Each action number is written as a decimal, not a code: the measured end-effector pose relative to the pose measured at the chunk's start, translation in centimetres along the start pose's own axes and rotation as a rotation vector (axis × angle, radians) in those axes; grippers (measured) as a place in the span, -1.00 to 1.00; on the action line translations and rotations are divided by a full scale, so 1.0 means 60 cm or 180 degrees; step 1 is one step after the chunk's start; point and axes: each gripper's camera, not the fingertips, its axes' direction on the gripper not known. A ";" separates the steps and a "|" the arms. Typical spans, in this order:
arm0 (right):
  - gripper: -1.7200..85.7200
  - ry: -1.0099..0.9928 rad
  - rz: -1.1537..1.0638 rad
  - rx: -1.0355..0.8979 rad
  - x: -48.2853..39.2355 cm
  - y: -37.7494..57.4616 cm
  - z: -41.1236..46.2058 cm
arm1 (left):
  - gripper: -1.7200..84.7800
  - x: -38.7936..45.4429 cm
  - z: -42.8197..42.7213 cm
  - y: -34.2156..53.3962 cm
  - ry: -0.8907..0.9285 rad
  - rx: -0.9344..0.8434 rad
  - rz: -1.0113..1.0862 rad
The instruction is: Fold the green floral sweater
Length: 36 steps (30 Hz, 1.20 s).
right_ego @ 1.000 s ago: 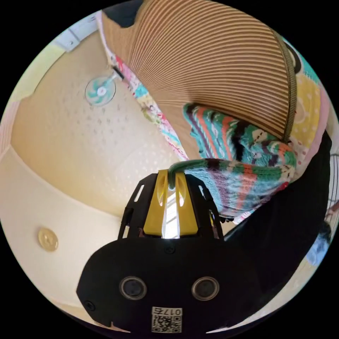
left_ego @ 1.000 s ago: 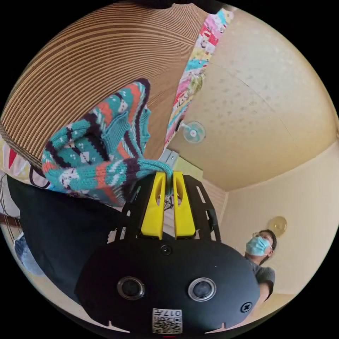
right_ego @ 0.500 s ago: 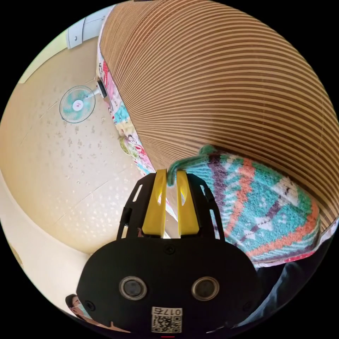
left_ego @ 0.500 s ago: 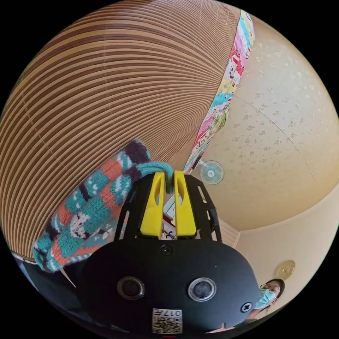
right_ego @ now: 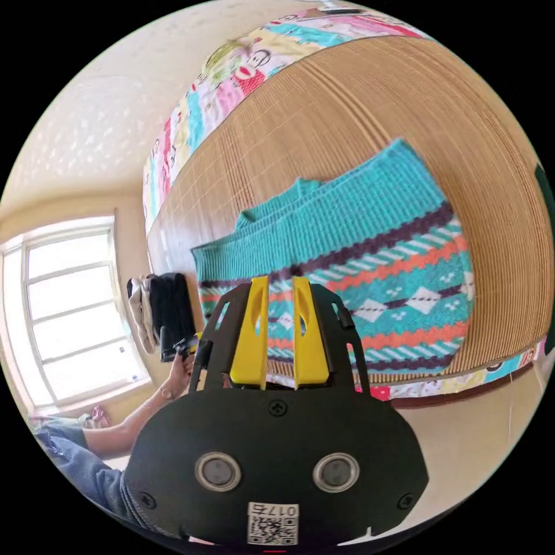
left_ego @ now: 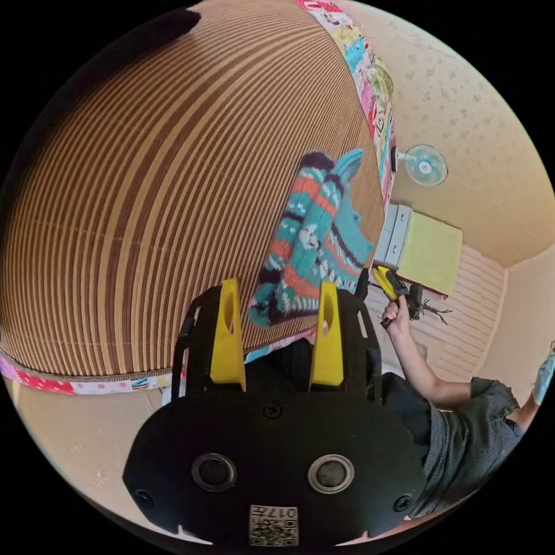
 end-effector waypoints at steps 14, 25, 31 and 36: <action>-0.42 0.0963 -0.0571 -0.2056 -0.381 -0.056 0.337 | -0.77 0.127 0.189 0.075 -0.0130 -0.0746 0.1071; -0.78 0.1898 -0.1375 -0.2410 -0.388 -0.006 0.327 | -0.64 0.312 0.306 0.208 -0.0951 -0.0591 0.1846; -0.79 -0.0433 -0.1429 -0.1357 -0.160 0.055 0.034 | -0.64 0.275 0.298 0.266 -0.0047 -0.0261 0.1531; -0.80 -0.0871 -0.1692 -0.0820 0.066 0.131 -0.128 | -0.63 0.251 0.375 0.276 -0.0295 -0.0245 0.1172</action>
